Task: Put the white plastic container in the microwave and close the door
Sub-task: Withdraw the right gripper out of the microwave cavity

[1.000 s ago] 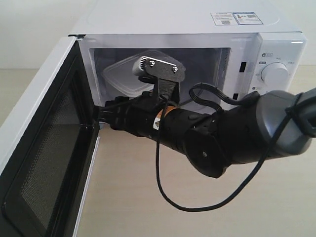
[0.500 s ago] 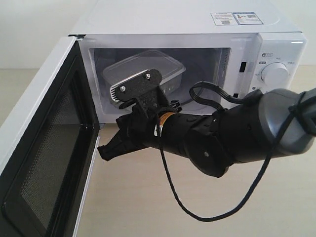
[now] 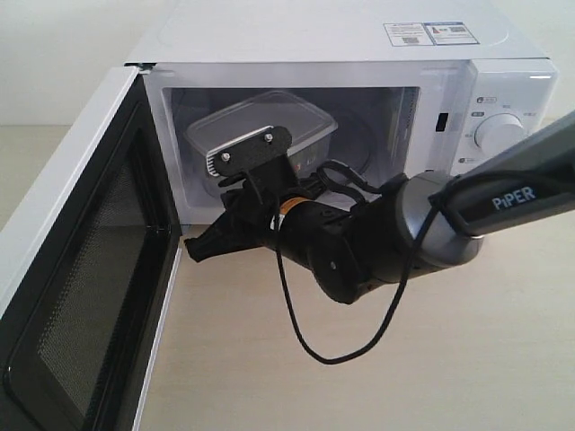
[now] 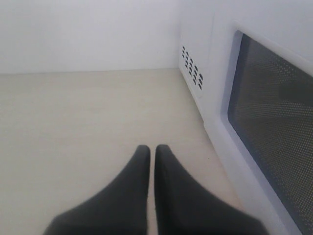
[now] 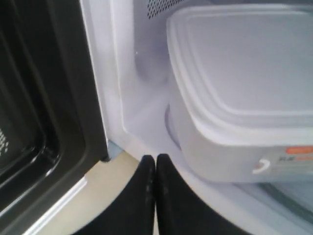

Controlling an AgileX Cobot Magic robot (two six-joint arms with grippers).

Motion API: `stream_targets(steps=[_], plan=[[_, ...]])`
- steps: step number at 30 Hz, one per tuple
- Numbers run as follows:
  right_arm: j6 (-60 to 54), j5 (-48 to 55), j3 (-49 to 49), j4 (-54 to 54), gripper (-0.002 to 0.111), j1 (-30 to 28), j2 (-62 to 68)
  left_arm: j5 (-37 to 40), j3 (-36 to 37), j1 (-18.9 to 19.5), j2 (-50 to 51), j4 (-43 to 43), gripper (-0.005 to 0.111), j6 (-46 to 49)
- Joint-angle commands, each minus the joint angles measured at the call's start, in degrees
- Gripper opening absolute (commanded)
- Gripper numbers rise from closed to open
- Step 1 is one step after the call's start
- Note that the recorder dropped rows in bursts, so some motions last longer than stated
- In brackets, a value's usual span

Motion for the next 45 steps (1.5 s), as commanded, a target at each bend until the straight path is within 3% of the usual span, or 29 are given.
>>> stream_targets(steps=[1, 18, 30, 39, 45], plan=[[-3.22, -0.58, -2.82, 3.4, 0.0, -0.25, 1.29, 0.0, 0.19, 0.17, -0.17, -0.48, 0.004, 0.13], [-5.14, 0.64, -9.38, 7.42, 0.0, -5.07, 4.91, 0.0, 0.19, 0.17, -0.17, -0.48, 0.004, 0.13], [-8.46, 7.13, -8.76, 6.86, 0.0, -3.26, 1.62, 0.0, 0.19, 0.17, -0.17, -0.48, 0.004, 0.13], [-11.02, 6.07, 5.91, 6.86, 0.0, -1.03, -8.99, 0.0, 0.19, 0.17, -0.17, -0.48, 0.004, 0.26], [-8.44, -2.15, 20.09, 7.11, 0.0, 0.61, -17.32, 0.0, 0.19, 0.17, -0.17, -0.48, 0.004, 0.26]])
